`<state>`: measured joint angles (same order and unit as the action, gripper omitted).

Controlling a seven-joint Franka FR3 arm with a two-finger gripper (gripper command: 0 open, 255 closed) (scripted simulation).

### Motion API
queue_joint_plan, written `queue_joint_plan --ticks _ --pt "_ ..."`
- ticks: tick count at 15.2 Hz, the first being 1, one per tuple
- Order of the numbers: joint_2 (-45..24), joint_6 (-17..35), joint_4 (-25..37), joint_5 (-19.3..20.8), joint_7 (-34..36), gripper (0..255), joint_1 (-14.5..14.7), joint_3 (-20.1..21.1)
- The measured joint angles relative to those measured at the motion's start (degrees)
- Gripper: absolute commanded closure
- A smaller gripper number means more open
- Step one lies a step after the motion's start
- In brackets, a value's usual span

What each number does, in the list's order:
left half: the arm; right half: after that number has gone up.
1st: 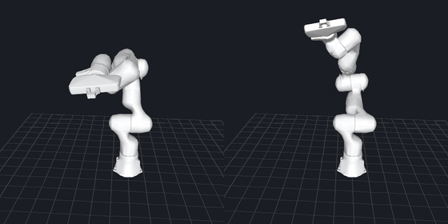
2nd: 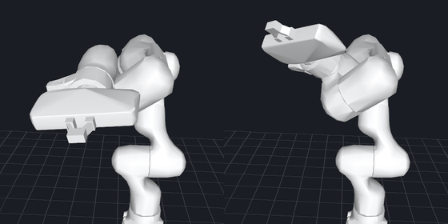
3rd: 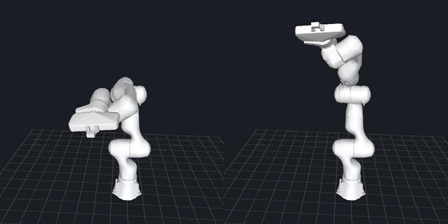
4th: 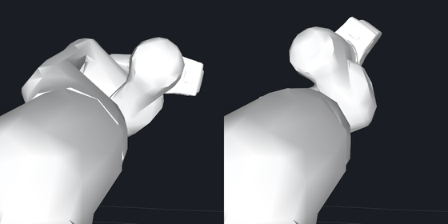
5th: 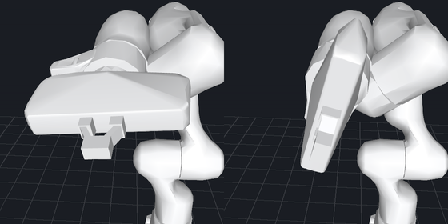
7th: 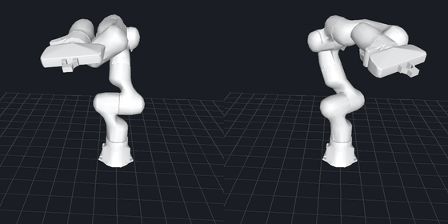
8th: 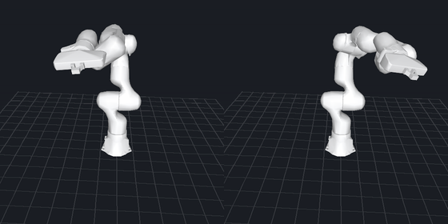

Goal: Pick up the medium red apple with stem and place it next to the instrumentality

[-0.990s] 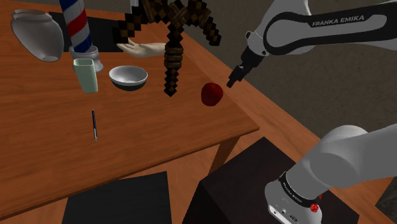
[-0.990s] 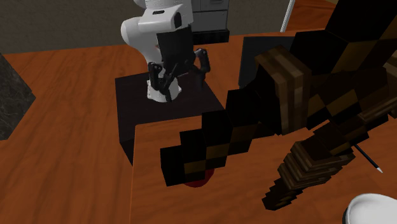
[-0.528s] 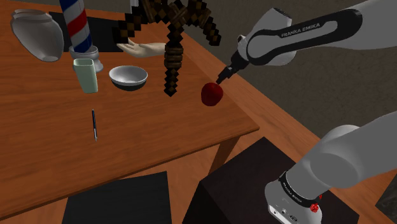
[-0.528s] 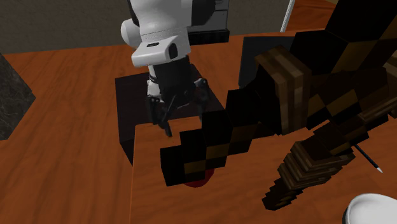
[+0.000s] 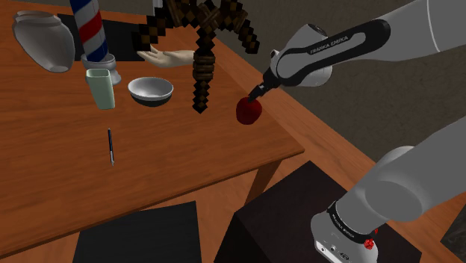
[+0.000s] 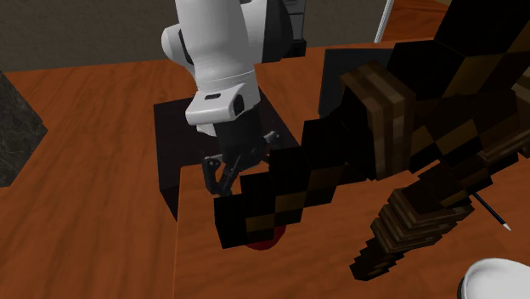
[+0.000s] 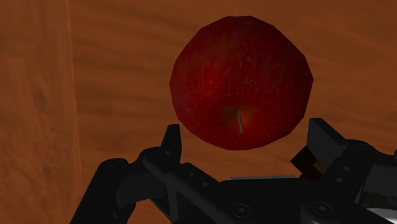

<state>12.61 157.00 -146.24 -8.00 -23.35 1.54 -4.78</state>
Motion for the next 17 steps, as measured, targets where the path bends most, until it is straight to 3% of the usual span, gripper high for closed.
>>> queue_joint_plan --ticks 6,7,17 --pt "-0.53 0.69 -0.11 -0.19 -0.07 0 0.13 0.02" --pt "-0.53 0.69 -0.11 -0.19 -0.07 255 0.13 0.02" --pt "-0.5 0.73 -0.04 -0.18 -0.03 255 0.15 0.06"
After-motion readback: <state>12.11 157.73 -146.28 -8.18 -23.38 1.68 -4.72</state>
